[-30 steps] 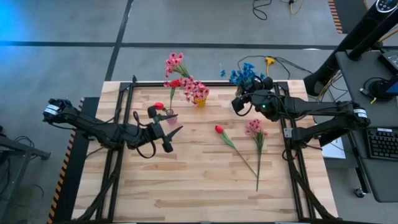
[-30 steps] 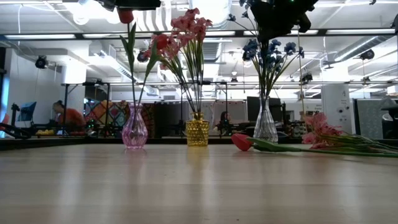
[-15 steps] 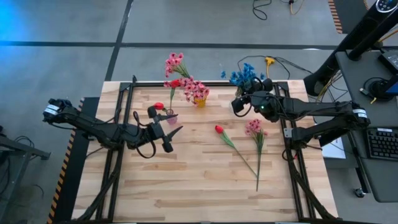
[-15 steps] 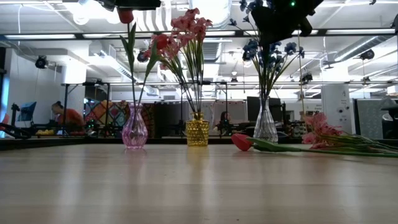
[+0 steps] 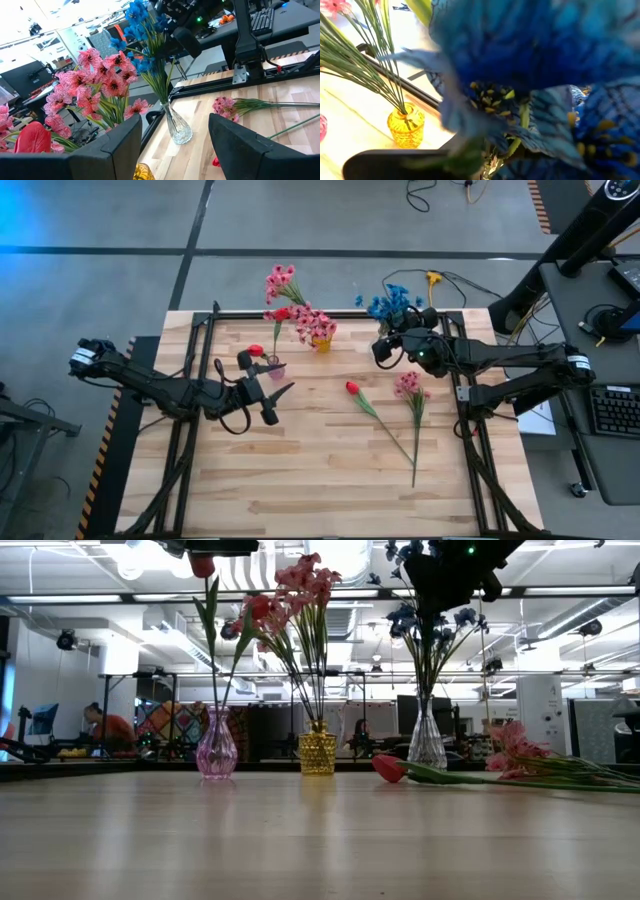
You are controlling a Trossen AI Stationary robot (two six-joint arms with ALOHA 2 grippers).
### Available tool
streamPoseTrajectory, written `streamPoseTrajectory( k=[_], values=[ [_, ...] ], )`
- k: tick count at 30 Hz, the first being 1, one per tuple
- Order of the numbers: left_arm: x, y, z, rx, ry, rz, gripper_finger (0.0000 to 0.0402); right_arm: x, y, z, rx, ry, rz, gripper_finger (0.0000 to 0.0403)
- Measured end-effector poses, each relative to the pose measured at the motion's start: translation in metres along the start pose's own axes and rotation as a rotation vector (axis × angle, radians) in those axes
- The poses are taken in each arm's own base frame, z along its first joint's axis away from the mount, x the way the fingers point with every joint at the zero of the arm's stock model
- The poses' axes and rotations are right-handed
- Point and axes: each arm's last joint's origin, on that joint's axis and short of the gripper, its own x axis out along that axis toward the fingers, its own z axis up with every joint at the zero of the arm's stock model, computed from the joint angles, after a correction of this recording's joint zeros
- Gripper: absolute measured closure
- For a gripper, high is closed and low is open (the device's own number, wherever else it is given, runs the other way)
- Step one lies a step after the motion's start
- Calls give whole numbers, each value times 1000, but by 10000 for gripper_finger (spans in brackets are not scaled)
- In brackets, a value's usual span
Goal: Sort flowers into vase by color
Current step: Put the blue flowers into the transparent vase
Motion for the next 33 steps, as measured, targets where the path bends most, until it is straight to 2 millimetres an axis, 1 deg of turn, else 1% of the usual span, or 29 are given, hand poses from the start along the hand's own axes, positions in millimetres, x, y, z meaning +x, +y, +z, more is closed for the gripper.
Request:
streamPoseTrajectory(
  k=[33],
  values=[
    [0,0,0,0,0,0,190,0,0,-1,16,8,-1,369]
  ],
)
